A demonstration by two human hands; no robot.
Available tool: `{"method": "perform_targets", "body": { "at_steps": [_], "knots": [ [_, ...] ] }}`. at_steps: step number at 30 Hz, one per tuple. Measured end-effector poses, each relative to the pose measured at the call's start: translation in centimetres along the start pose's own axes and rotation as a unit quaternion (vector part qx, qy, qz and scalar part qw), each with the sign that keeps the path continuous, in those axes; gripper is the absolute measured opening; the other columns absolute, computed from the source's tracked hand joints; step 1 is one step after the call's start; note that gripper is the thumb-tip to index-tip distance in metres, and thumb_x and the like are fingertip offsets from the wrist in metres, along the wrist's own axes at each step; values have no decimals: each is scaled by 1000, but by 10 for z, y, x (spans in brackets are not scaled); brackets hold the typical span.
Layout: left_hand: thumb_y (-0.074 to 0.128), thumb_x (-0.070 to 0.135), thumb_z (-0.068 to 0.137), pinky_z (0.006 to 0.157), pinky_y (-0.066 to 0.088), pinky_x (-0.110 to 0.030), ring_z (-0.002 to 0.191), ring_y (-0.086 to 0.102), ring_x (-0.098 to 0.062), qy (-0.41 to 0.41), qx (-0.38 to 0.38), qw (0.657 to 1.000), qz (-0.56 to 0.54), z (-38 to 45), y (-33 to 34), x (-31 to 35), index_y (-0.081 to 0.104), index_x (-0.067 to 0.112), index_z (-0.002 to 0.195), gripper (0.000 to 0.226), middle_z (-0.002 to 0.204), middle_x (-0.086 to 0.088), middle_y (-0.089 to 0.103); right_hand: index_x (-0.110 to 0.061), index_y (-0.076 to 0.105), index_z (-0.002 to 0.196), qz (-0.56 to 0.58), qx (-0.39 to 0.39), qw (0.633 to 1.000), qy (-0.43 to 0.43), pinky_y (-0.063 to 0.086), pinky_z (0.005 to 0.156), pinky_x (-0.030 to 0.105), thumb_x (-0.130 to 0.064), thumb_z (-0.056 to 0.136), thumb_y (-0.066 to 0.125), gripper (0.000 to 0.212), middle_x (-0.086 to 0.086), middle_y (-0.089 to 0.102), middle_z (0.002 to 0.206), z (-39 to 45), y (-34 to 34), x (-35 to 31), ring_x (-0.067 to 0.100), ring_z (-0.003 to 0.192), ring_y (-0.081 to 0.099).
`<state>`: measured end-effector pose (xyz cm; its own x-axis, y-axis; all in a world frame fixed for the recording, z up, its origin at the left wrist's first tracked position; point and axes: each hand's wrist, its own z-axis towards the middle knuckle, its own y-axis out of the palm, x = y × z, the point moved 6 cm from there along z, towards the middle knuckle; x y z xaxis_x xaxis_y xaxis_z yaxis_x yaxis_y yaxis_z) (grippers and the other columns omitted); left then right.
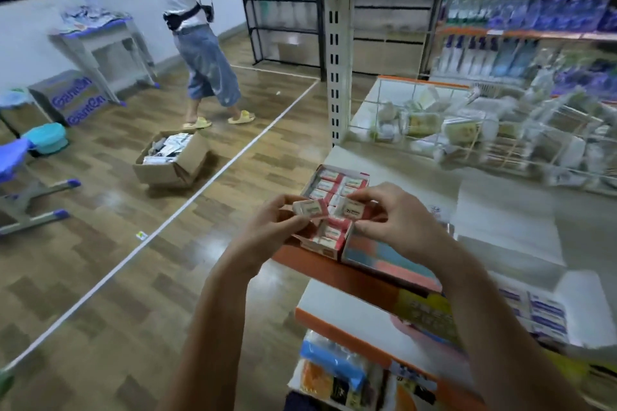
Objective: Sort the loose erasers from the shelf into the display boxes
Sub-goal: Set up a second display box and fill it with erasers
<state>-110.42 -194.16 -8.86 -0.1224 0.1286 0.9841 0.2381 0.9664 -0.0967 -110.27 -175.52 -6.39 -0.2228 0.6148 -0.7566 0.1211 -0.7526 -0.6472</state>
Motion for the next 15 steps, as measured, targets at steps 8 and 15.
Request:
{"method": "perform_targets", "body": {
  "at_steps": [8,15],
  "knots": [
    [62,22,88,55,49,-15,70,65,-4,34,-59,993,93,51,-47,10,59,22,102,14,75,5,71,-25,58,117,-203,-17,979,28,29,78,17,-26,88,61,30,-12,52,106,26,35,-19,1,96,35],
    [69,39,72,56,49,-17,79,68,-11,35,-191,977,82,75,-41,-1,57,21,108,42,87,3,73,-28,58,115,-255,27,962,93,24,89,17,-25,89,55,26,-14,42,103,18,49,-7,4,101,32]
  ]
}}
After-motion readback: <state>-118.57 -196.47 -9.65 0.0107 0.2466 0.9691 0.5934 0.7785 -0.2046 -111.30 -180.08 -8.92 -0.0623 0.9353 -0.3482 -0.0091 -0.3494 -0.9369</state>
